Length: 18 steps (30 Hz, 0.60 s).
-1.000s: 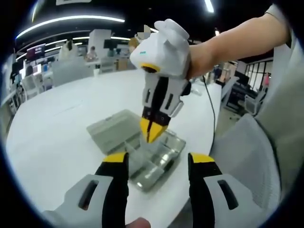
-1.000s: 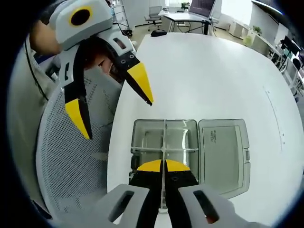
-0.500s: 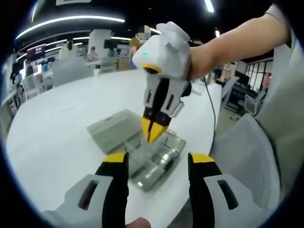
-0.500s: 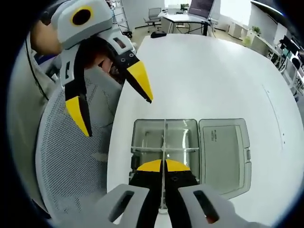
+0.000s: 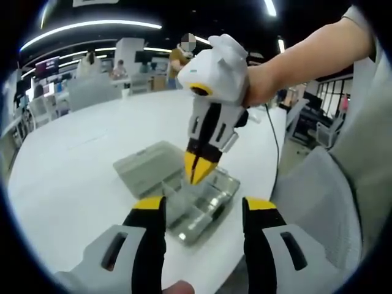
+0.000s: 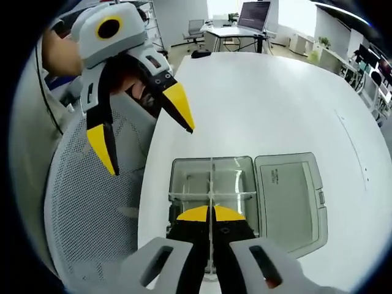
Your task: Insert the divider into the dual guide fixture by aligning both edges with the guide slots and pushing it downward to the bottom, including one-sided entry, uneven engagement, binding, and posture correction.
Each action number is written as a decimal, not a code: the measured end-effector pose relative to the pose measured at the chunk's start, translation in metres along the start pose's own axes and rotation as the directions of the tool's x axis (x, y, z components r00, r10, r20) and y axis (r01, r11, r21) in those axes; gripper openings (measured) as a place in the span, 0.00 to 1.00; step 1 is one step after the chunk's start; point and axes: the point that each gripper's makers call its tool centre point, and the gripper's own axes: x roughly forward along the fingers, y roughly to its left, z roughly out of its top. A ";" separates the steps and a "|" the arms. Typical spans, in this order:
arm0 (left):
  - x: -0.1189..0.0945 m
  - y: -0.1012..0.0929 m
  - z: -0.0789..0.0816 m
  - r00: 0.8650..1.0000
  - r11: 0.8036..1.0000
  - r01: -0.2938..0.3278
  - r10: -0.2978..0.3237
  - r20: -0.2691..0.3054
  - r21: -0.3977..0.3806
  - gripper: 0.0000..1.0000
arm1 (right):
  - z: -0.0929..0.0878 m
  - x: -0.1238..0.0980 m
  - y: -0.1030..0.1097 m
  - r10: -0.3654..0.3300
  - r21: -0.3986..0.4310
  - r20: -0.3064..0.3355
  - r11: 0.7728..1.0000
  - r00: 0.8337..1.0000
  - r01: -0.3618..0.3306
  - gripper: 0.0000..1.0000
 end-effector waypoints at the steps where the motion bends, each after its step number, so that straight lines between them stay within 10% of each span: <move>1: 0.000 0.000 0.000 1.000 1.000 0.000 0.000 0.000 0.000 0.49 | 0.000 0.000 0.000 -0.003 -0.002 0.001 1.000 1.000 0.003 0.00; 18: -0.001 -0.001 0.003 1.000 1.000 -0.001 0.001 0.000 0.006 0.48 | -0.004 -0.002 0.002 -0.022 -0.015 0.061 1.000 0.998 0.023 0.00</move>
